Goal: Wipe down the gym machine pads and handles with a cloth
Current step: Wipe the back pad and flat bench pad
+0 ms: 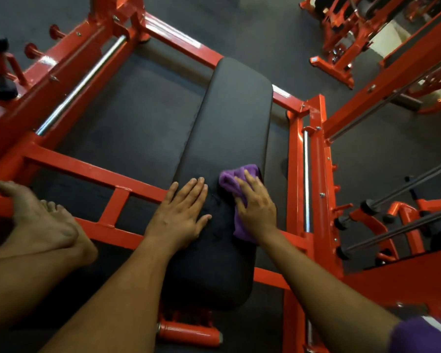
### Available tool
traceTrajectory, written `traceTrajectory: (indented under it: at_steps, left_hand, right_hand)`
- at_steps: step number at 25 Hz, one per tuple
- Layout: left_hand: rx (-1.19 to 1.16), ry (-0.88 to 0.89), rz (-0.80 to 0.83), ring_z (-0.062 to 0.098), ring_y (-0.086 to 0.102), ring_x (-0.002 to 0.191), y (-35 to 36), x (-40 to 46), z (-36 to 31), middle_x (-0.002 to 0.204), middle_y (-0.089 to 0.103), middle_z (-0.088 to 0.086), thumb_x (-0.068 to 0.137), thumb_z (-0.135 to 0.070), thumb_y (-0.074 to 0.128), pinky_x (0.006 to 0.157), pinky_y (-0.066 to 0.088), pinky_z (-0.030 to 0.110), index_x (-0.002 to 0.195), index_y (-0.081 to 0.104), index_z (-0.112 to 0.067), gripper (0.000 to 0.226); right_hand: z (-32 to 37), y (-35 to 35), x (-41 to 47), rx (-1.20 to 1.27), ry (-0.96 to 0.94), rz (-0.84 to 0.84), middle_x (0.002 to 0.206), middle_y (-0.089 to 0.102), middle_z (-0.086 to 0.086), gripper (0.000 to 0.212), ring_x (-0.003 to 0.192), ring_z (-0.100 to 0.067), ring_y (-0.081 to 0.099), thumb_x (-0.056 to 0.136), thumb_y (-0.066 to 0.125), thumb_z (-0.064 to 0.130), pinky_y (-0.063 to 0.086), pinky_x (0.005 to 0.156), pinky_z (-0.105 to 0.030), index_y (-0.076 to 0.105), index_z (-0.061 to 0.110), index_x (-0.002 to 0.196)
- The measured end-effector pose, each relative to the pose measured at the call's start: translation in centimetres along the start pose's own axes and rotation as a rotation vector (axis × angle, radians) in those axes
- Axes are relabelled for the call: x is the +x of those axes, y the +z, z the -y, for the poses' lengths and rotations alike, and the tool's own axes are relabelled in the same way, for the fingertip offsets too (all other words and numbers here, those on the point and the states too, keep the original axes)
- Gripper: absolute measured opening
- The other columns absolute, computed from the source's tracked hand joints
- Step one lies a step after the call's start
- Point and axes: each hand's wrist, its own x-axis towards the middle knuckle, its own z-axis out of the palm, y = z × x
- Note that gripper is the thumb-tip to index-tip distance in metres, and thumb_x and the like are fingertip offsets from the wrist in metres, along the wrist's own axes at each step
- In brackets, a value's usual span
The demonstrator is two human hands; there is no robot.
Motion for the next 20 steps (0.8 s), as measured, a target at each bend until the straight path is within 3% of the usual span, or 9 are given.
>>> traceTrajectory:
  at_steps: [2,4,7,10,12,15,20]
  left_hand:
    - [-0.008,-0.011,0.081,0.009,-0.022,0.152,-0.5,0.3,-0.1,0.165,-0.022,-0.003,0.090,-0.061,-0.007,0.126,-0.013,0.043,0.163,-0.005,-0.018,0.085]
    - [0.017,-0.019,0.120,0.009,-0.030,0.148,-0.9,0.3,-0.1,0.161,-0.033,-0.004,0.097,-0.060,-0.006,0.124,-0.017,0.043,0.161,-0.016,-0.019,0.077]
    - [0.031,-0.025,0.144,0.013,-0.026,0.154,-0.9,0.2,-0.2,0.167,-0.029,-0.003,0.108,-0.056,0.014,0.125,-0.015,0.044,0.159,-0.019,-0.019,0.072]
    - [0.062,-0.024,0.151,0.014,-0.023,0.156,-0.8,0.2,-0.3,0.169,-0.025,-0.002,0.107,-0.055,0.014,0.127,-0.013,0.046,0.162,-0.017,-0.018,0.073]
    - [0.066,-0.021,0.154,0.014,-0.023,0.156,-0.7,0.3,-0.3,0.170,-0.024,-0.002,0.108,-0.055,0.014,0.127,-0.012,0.047,0.162,-0.016,-0.018,0.072]
    - [0.058,-0.027,0.186,0.014,-0.023,0.156,-0.9,0.4,-0.2,0.170,-0.025,-0.002,0.107,-0.056,0.013,0.127,-0.012,0.048,0.161,-0.018,-0.019,0.073]
    - [0.033,-0.071,0.329,0.013,-0.024,0.155,-2.4,1.2,-0.7,0.168,-0.028,-0.004,0.109,-0.055,0.018,0.127,-0.011,0.047,0.161,-0.019,-0.021,0.072]
  right_hand:
    - [1.4,-0.1,-4.2,0.023,0.008,0.000,0.158,0.042,0.000,0.058,0.140,-0.027,0.044,0.086,0.048,0.032,0.047,0.107,-0.050,0.054,0.025,0.143]
    - [2.8,-0.5,-9.1,0.077,0.001,0.002,0.160,0.037,0.003,0.064,0.144,-0.024,0.040,0.084,0.048,0.028,0.043,0.112,-0.047,0.046,0.029,0.147]
    - [4.0,-1.0,-14.3,0.084,-0.013,0.045,0.162,0.033,0.006,0.065,0.148,-0.022,0.034,0.082,0.047,0.025,0.036,0.113,-0.037,0.045,0.032,0.146]
    - [1.9,-0.6,-11.9,0.057,-0.120,0.061,0.158,0.042,-0.003,0.060,0.147,-0.029,0.037,0.084,0.045,0.013,0.038,0.116,-0.049,0.055,0.021,0.142]
    - [0.7,0.4,-7.2,0.056,-0.058,0.003,0.152,0.048,-0.009,0.058,0.143,-0.033,0.041,0.084,0.045,0.010,0.037,0.113,-0.057,0.057,0.018,0.141]
    - [0.1,1.2,-1.1,0.074,0.107,-0.020,0.150,0.049,-0.009,0.053,0.139,-0.033,0.044,0.088,0.052,0.009,0.039,0.111,-0.057,0.056,0.021,0.140]
    - [0.1,0.1,-1.6,0.099,0.069,0.013,0.154,0.045,-0.010,0.057,0.141,-0.034,0.041,0.087,0.054,0.003,0.040,0.112,-0.053,0.056,0.019,0.142]
